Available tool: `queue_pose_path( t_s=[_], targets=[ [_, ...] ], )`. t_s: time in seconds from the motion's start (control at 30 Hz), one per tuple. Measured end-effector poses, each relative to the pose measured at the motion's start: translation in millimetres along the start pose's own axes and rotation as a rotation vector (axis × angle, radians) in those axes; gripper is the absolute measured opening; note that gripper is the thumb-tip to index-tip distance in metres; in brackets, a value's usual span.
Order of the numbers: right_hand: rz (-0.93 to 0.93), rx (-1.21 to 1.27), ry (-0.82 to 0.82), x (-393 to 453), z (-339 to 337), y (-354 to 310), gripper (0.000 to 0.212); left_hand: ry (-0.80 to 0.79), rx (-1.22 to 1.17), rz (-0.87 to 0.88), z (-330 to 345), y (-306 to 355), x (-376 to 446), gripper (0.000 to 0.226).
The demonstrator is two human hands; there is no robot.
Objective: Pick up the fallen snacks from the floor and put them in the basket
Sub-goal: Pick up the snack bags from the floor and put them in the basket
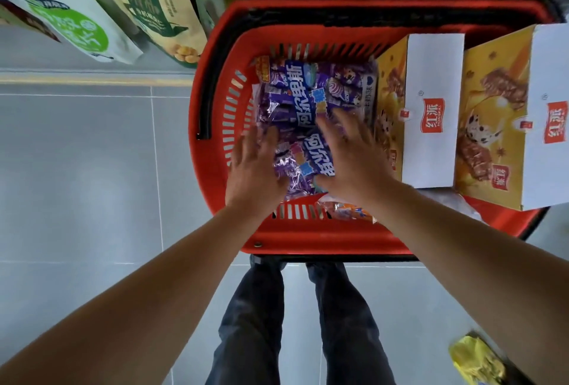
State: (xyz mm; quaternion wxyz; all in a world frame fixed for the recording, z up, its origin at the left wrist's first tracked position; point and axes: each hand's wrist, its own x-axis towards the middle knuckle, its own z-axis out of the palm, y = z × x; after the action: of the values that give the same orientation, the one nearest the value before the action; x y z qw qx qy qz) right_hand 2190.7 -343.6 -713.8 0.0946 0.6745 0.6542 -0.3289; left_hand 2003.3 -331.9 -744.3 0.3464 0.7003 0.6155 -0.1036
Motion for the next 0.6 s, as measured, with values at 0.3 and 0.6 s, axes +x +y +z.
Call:
queue_pose_path(
  t_s=[0.3,0.6],
  targets=[
    [0.102,0.091,-0.208,0,49,12,0.093,-0.276,0.301,0.21,17,-10,20,0.099],
    [0.129,0.157,-0.208,24,49,23,0.098,-0.29,0.342,0.229,19,-10,48,0.095]
  ],
)
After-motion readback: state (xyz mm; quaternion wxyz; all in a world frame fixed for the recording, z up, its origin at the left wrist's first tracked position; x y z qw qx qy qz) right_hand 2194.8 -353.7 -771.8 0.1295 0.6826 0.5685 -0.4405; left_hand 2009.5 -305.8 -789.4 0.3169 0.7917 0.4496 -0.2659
